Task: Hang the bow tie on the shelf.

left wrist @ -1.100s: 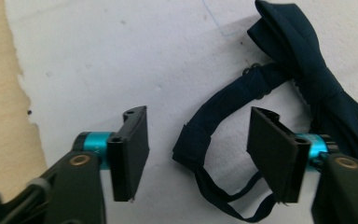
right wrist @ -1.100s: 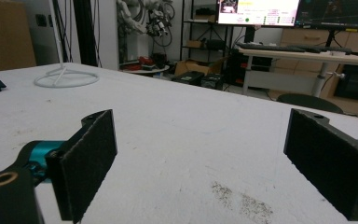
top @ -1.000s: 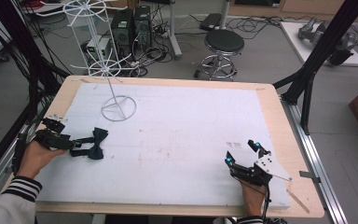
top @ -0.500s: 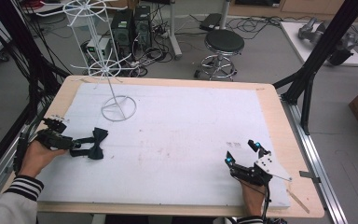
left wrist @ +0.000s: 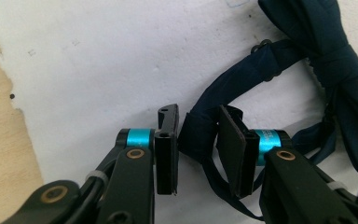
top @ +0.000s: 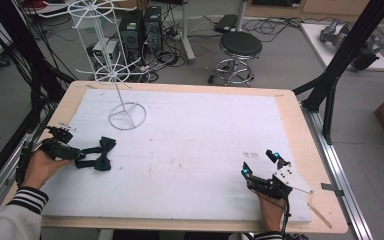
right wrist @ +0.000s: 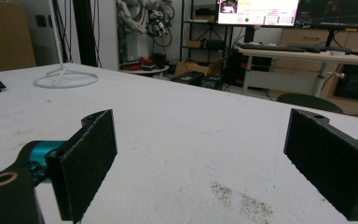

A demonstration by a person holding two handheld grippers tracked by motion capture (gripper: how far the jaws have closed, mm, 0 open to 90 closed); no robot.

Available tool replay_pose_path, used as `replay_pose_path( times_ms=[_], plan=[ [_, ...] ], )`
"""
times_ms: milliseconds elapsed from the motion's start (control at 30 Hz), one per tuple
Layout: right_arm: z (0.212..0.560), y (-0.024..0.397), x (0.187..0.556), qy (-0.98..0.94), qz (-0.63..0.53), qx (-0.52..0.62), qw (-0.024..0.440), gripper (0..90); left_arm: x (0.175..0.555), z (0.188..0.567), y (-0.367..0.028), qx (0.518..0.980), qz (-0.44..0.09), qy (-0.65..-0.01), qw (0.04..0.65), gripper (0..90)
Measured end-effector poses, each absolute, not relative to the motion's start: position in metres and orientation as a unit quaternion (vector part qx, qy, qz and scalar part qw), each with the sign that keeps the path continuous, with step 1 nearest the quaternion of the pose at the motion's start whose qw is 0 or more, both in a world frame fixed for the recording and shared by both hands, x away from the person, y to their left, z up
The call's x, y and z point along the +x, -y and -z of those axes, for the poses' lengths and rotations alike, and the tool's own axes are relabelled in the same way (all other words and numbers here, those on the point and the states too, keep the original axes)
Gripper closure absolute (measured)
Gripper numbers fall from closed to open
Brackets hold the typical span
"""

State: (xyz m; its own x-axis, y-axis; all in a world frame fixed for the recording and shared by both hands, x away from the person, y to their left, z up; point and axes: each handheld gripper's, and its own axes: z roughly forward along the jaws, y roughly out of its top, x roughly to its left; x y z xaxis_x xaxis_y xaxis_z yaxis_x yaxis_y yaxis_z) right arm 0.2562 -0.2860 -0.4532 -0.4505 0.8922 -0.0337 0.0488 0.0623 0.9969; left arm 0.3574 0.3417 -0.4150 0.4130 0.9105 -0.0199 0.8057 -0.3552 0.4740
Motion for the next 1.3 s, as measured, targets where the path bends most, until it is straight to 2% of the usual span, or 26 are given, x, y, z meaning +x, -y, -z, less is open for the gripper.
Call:
replay_pose_path(
  times_ms=[167,267,533,967,1300],
  plan=[
    [0.453,0.286,0.256,-0.630,-0.573,0.373,0.368,8.5,0.358,0.416,-0.341,0.815,-0.125,-0.526,0.207,70.1],
    [0.453,0.286,0.256,-0.629,-0.574,0.373,0.368,8.5,0.358,0.415,-0.341,0.816,-0.122,-0.526,0.207,74.6],
    [0.453,0.286,0.256,-0.629,-0.574,0.374,0.367,8.5,0.354,0.414,-0.339,0.820,-0.138,-0.515,0.211,77.2],
    [0.453,0.286,0.256,-0.630,-0.573,0.373,0.369,8.5,0.343,0.401,-0.336,0.813,-0.197,-0.472,0.279,77.6],
    [0.453,0.286,0.256,-0.630,-0.573,0.372,0.370,8.5,0.336,0.386,-0.331,0.789,-0.242,-0.440,0.354,77.7]
  ],
)
